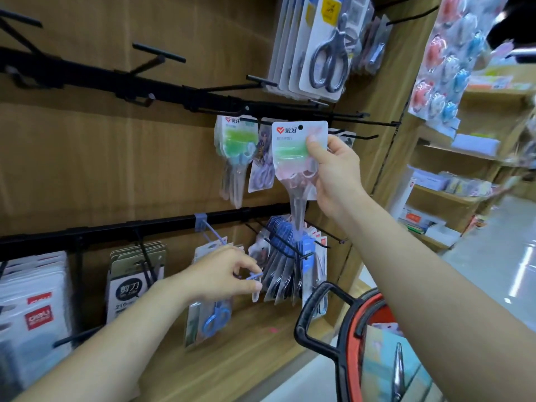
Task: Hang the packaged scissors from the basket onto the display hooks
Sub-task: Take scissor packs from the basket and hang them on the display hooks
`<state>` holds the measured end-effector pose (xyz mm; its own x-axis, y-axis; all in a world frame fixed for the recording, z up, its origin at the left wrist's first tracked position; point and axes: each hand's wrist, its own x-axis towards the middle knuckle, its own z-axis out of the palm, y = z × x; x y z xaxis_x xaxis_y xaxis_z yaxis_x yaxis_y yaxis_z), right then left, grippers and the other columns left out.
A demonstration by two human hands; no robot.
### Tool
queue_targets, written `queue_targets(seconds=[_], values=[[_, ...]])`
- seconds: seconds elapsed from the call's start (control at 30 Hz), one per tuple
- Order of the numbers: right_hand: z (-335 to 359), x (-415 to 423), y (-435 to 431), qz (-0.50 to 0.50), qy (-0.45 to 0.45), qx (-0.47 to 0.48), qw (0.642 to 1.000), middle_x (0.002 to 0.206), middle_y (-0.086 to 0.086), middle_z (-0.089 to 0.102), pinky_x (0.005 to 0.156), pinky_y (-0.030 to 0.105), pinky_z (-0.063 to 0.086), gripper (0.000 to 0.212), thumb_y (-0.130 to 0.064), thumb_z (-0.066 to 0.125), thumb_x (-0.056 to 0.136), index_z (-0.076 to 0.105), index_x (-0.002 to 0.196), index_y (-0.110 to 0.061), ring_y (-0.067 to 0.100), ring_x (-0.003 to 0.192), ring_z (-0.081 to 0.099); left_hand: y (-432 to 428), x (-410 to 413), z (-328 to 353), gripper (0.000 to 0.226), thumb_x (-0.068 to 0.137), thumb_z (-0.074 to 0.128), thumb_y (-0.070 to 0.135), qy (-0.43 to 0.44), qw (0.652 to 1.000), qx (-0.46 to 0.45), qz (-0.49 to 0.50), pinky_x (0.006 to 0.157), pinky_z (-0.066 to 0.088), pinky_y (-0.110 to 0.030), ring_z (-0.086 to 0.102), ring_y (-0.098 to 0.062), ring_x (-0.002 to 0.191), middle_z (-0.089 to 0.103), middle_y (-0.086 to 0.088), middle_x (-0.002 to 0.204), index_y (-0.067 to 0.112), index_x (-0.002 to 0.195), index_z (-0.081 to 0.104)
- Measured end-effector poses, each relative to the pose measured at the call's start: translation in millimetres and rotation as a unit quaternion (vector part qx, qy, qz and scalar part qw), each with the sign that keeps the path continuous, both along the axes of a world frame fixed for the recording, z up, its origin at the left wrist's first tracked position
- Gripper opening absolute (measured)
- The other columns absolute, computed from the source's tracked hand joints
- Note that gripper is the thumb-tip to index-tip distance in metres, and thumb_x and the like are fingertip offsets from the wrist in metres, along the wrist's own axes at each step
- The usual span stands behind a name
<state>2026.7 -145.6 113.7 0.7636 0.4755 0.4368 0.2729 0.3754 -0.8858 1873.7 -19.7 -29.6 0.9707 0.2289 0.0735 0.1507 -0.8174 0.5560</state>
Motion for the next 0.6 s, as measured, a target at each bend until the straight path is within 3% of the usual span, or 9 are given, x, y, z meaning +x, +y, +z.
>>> queue_targets(seconds=[0.1,0.2,0.27,0.37,0.43,0.6], values=[[2,-2,3,0.004,0.009,0.011,1.0,0.113,0.009,0.077,0.079,0.037,0.062,0.02,-0.018,0.06,0.104,0.068,0.119,-0.006,0.024,0.1,0.076,2,0,-5,0.034,0.077,0.069,0.068,-0.026,0.999,-0.035,0.008,0.102,0.051,-0.04,0.067,-0.019,0.106,0.075,0.005,0.115,0.047,0.102,0.077],[3,-5,7,0.006,0.025,0.012,1.0,0.111,0.007,0.078,0.091,0.046,0.062,0.015,-0.018,0.059,0.104,0.069,0.113,-0.011,0.023,0.1,0.076,8,3,-13,0.019,0.071,0.066,0.071,-0.043,0.996,-0.075,0.019,0.102,0.034,-0.012,0.068,-0.016,0.11,0.076,-0.01,0.109,0.057,0.083,0.073],[3,-6,10,0.003,0.031,0.012,0.999,0.111,0.005,0.078,0.095,0.051,0.06,0.014,-0.017,0.059,0.104,0.069,0.112,-0.013,0.022,0.102,0.076,8,4,-14,0.026,0.069,0.066,0.073,-0.049,0.995,-0.085,0.028,0.095,0.026,-0.007,0.06,-0.004,0.109,0.075,-0.01,0.112,0.054,0.085,0.074],[4,-9,12,-0.007,0.038,0.007,0.999,0.106,0.003,0.079,0.097,0.055,0.057,0.01,-0.017,0.061,0.104,0.071,0.106,-0.016,0.022,0.1,0.076,9,4,-16,0.043,0.061,0.057,0.08,-0.056,0.993,-0.096,0.031,0.088,0.028,-0.013,0.056,-0.005,0.105,0.075,-0.012,0.112,0.051,0.088,0.075],[3,-12,14,-0.007,0.044,0.001,0.999,0.103,0.002,0.079,0.096,0.055,0.058,0.009,-0.017,0.061,0.103,0.07,0.102,-0.018,0.023,0.101,0.076,9,5,-16,0.044,0.061,0.057,0.078,-0.061,0.993,-0.1,0.027,0.085,0.024,-0.004,0.053,-0.004,0.101,0.074,-0.015,0.113,0.049,0.089,0.075],[0,-14,22,-0.017,0.052,-0.033,0.998,0.107,0.008,0.076,0.095,0.05,0.059,0.011,-0.02,0.062,0.103,0.068,0.096,-0.015,0.03,0.107,0.073,10,4,-17,0.035,0.065,0.059,0.077,-0.057,0.994,-0.091,0.023,0.084,0.026,-0.003,0.049,-0.007,0.097,0.073,-0.019,0.113,0.054,0.087,0.074]])
